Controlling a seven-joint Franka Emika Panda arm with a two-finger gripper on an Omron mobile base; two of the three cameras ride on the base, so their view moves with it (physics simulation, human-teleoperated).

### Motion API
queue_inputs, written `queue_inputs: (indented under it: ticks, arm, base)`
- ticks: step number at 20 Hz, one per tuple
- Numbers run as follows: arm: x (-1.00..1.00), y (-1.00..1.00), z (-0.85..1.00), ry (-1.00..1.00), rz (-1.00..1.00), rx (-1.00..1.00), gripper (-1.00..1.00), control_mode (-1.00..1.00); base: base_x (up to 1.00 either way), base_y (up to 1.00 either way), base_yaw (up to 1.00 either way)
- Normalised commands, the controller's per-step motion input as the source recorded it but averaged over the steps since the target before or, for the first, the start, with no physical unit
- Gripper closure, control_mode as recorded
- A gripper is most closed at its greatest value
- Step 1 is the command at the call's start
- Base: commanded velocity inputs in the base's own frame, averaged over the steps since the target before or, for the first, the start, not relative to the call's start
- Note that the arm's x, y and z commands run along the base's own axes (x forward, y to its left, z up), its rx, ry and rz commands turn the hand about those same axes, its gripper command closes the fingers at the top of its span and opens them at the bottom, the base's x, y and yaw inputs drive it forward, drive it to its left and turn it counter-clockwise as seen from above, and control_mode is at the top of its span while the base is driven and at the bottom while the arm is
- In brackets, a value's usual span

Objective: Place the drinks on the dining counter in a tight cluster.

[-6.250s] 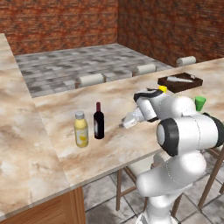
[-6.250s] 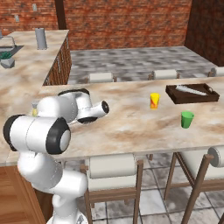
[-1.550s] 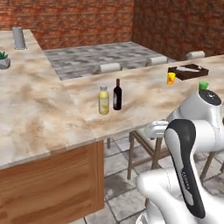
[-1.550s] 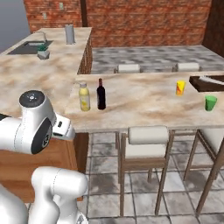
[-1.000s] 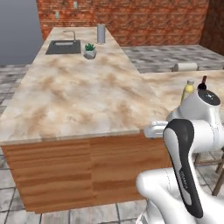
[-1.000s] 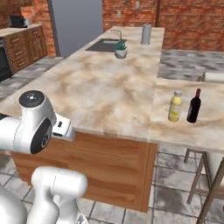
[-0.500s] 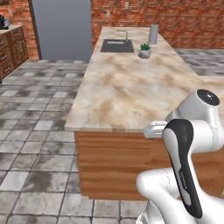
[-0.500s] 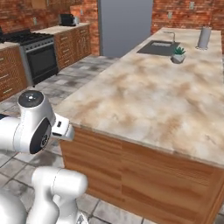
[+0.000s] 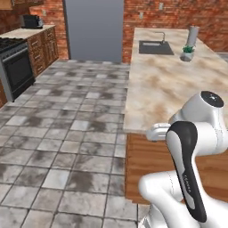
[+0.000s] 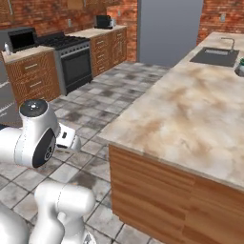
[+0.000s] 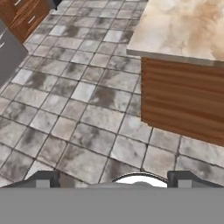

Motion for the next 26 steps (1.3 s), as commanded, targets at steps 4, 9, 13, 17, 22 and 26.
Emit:
queue_inputs:
  ticks: [4,9,13,17,22,26]
  arm:
    - [0.0,0.0,0.0,0.0,0.0,0.0,-1.0,1.0]
    - [0.0,0.0,0.0,0.0,0.0,0.0,-1.0,1.0]
    - [0.0,0.0,0.0,0.0,0.0,0.0,-1.0,1.0]
    - [0.0,0.0,0.0,0.0,0.0,0.0,-1.0,1.0]
    - [0.0,0.0,0.0,0.0,0.0,0.0,-1.0,1.0]
    - [0.0,0.0,0.0,0.0,0.0,0.0,-1.0,1.0]
  base:
    - [0.46,0.93,0.18]
    - [0.88,0.84,0.1]
    - [1.0,0.69,0.0]
    - [1.0,0.6,0.0]
    - [1.0,0.23,0.0]
    - [1.0,0.22,0.0]
